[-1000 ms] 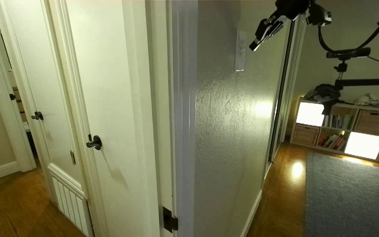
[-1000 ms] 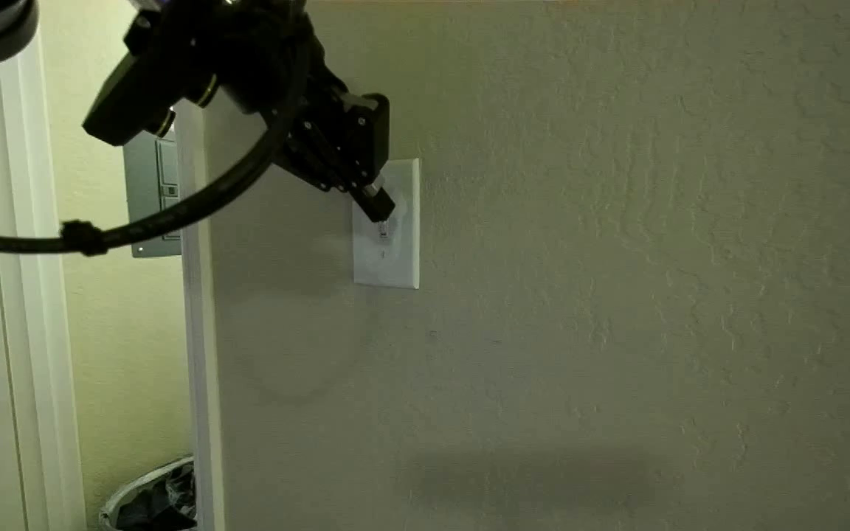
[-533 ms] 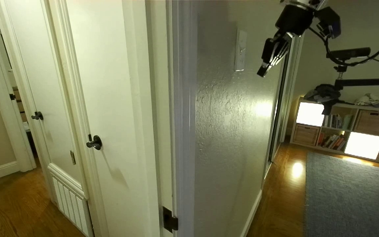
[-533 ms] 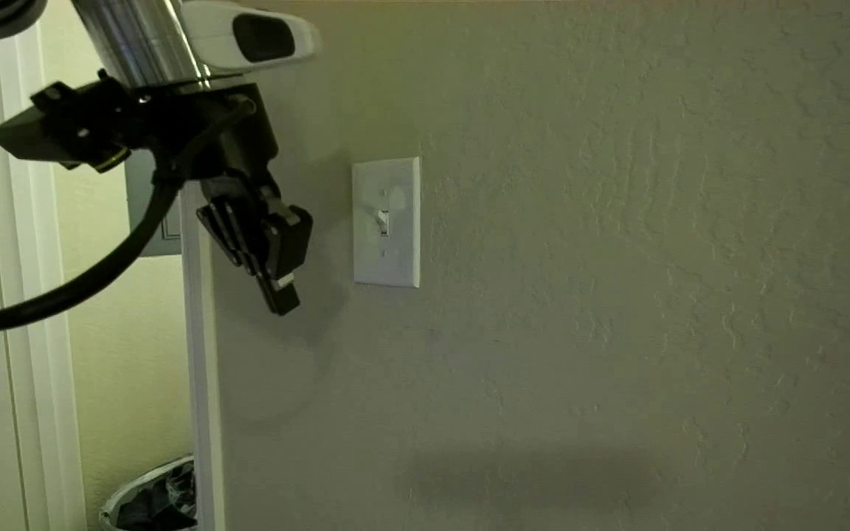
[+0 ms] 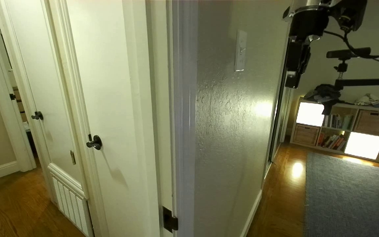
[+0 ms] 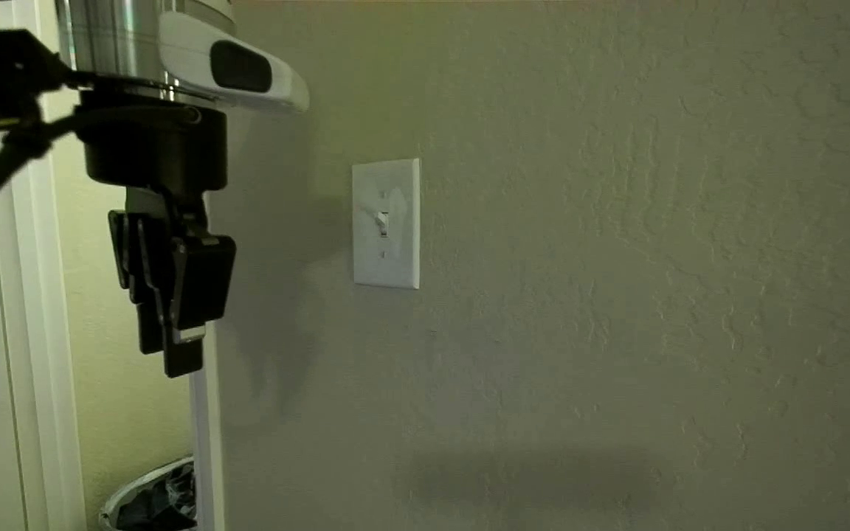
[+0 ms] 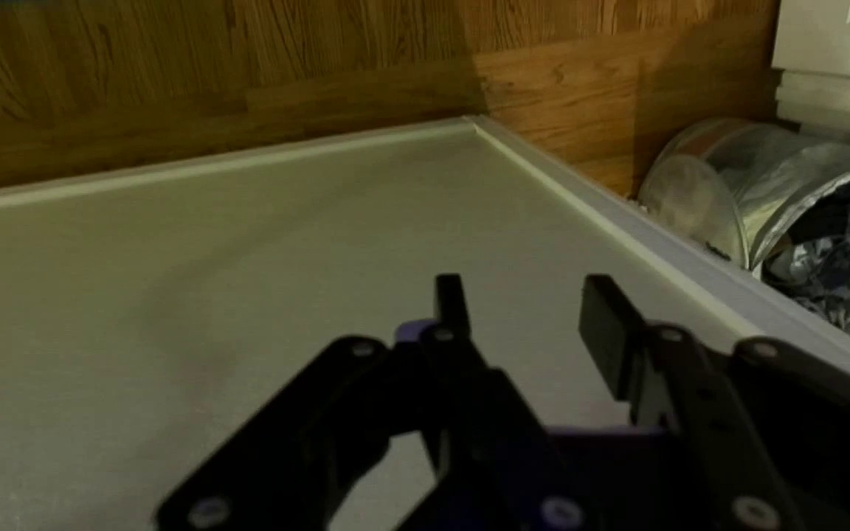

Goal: Turn on the light switch

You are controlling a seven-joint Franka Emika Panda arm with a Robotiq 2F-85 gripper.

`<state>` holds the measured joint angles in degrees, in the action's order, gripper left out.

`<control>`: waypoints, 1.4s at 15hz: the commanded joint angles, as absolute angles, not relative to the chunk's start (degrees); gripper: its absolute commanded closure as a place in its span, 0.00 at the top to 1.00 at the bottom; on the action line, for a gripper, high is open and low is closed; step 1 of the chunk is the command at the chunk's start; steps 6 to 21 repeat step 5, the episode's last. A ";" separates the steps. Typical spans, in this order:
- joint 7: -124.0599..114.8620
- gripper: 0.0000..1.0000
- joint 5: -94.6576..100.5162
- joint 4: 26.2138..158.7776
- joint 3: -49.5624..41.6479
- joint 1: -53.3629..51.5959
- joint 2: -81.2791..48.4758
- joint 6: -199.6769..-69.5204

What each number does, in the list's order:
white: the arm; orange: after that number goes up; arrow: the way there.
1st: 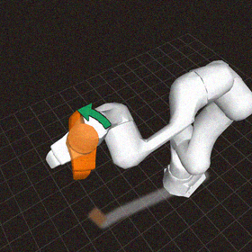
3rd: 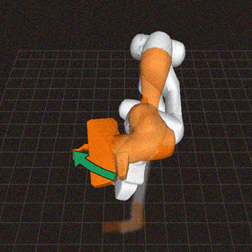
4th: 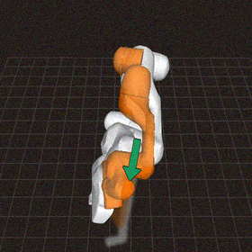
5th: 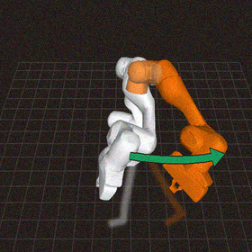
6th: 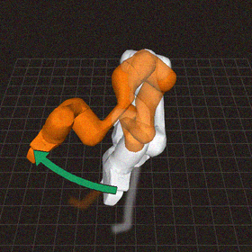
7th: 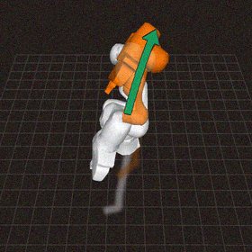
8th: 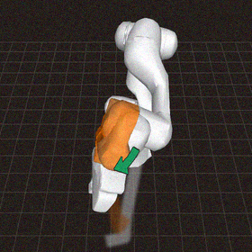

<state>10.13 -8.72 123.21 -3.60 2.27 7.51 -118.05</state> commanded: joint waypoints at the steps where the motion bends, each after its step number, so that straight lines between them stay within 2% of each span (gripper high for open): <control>1: 9.93 0.76 -8.14 122.66 -3.65 2.22 7.48 -115.82; 2: 9.94 0.58 -8.09 122.47 -3.64 2.21 7.44 -115.34; 5: 9.98 0.75 -8.10 122.46 -3.60 2.21 7.12 -115.44; 21: 9.98 0.75 -8.10 122.46 -3.60 2.21 7.12 -115.44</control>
